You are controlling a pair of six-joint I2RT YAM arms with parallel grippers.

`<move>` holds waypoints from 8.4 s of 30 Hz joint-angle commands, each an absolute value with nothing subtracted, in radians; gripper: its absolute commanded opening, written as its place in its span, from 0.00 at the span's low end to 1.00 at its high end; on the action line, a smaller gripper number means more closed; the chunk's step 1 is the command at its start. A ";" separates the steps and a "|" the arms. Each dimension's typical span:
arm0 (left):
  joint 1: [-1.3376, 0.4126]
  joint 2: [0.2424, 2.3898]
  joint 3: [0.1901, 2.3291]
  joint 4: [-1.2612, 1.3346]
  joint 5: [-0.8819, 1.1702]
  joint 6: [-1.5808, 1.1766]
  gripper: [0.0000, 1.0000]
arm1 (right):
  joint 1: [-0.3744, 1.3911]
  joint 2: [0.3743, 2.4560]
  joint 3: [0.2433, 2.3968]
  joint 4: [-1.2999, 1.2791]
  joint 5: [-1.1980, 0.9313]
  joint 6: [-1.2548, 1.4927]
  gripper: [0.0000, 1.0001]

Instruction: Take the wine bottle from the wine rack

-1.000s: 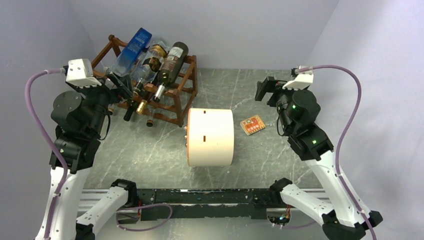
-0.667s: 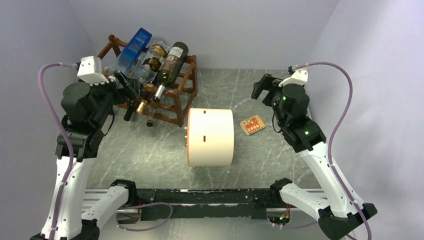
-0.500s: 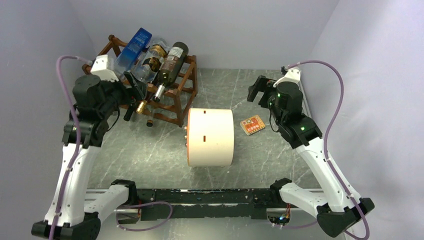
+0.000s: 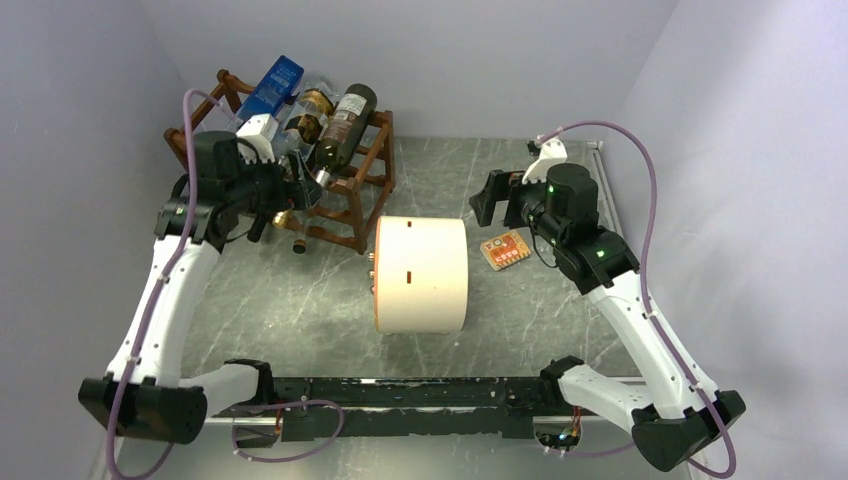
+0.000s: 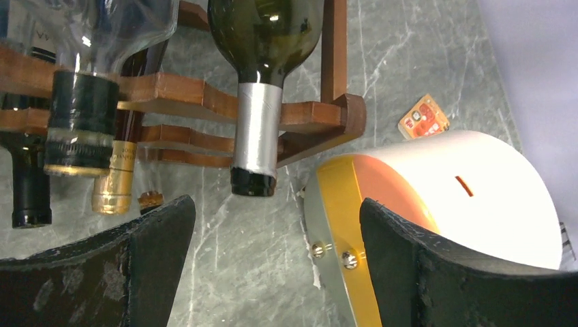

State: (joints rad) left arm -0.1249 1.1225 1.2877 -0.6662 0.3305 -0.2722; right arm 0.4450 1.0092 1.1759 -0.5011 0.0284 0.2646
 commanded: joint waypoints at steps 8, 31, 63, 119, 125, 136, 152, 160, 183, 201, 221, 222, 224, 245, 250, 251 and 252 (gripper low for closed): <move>-0.142 1.341 1.437 -0.771 0.370 -0.097 0.93 | 0.434 1.008 1.193 -0.519 -0.138 0.209 1.00; -0.146 1.457 1.435 -0.684 0.510 -0.083 0.74 | 0.434 0.992 1.182 -0.545 -0.134 0.215 1.00; -0.036 1.312 1.294 -0.409 0.901 -0.300 0.07 | 0.434 0.977 1.184 -0.491 -0.150 0.256 1.00; -0.023 1.262 1.192 -0.182 0.975 -0.778 0.07 | 0.812 1.676 1.730 -0.410 -0.191 -1.075 1.00; -0.023 1.264 1.205 -0.210 0.978 -0.759 0.07 | 0.834 1.781 1.821 -0.419 -0.124 -1.126 1.00; -0.023 1.271 1.218 -0.259 0.983 -0.719 0.07 | 0.855 1.899 1.959 -0.500 -0.055 -1.199 0.97; -0.024 1.242 1.230 -0.309 1.019 -0.680 0.58 | 0.888 1.823 1.863 -0.383 0.023 -1.244 0.00; -0.021 1.172 1.271 -0.438 0.907 -0.611 0.99 | 0.905 1.715 1.725 -0.260 0.071 -1.259 0.00; -0.015 0.912 1.314 -0.699 0.653 -0.549 1.00 | 0.364 1.332 1.215 0.259 0.049 -0.361 0.00; -0.017 1.003 1.299 -0.714 0.609 -0.466 0.96 | 0.009 1.644 1.120 0.613 0.018 0.018 0.00; -0.017 1.047 1.310 -0.666 0.645 -0.448 0.97 | -0.064 1.763 1.074 0.732 0.033 0.007 0.00; -0.017 1.044 1.305 -0.663 0.644 -0.448 0.97 | -0.068 1.768 1.074 0.729 0.024 0.013 0.00; -0.017 1.041 1.292 -0.653 0.646 -0.450 0.97 | -0.075 1.781 1.070 0.729 0.010 0.024 0.00; -0.017 1.026 1.259 -0.621 0.695 -0.479 0.99 | -0.076 1.710 0.963 0.731 0.020 0.045 0.90; -0.017 1.008 1.256 -0.609 0.695 -0.476 1.00 | -0.075 1.635 0.996 0.588 0.031 0.039 1.00; -0.017 1.004 1.261 -0.614 0.692 -0.471 1.00 | -0.075 1.608 0.997 0.567 0.030 0.041 1.00; -0.017 1.003 1.269 -0.626 0.684 -0.461 1.00 | -0.075 1.580 0.996 0.553 0.025 0.044 1.00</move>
